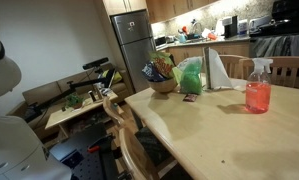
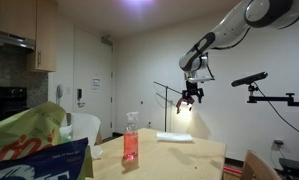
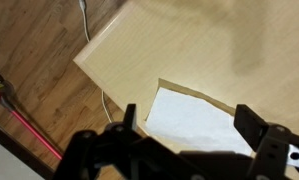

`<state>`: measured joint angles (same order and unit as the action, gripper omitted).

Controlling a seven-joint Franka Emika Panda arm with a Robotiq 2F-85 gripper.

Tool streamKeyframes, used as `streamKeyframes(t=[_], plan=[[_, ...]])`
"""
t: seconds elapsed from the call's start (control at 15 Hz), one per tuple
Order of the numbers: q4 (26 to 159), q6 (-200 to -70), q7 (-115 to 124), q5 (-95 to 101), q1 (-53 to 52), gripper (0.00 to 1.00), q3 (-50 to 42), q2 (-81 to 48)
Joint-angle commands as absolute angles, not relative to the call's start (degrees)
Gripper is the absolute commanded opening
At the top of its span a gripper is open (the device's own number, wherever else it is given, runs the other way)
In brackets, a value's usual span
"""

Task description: Move the piece of tissue at the right to the left

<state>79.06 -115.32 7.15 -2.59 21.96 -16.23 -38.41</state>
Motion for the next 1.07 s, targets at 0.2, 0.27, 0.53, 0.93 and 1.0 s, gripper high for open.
streamKeyframes(t=[0.2,0.27,0.53,0.93,1.0], plan=[[75.65,-114.31,7.81,-1.31,21.59,1.0,-15.59,-41.08],[74.63,-113.55,8.07,-1.27,21.59,1.0,-15.54,-41.96],[71.38,-113.12,8.32,-0.95,21.62,1.0,-15.48,-45.14],[64.17,-111.98,8.43,-1.19,22.76,1.0,-15.35,-51.38],[62.96,-111.84,8.46,-1.3,23.02,1.0,-15.3,-52.42]])
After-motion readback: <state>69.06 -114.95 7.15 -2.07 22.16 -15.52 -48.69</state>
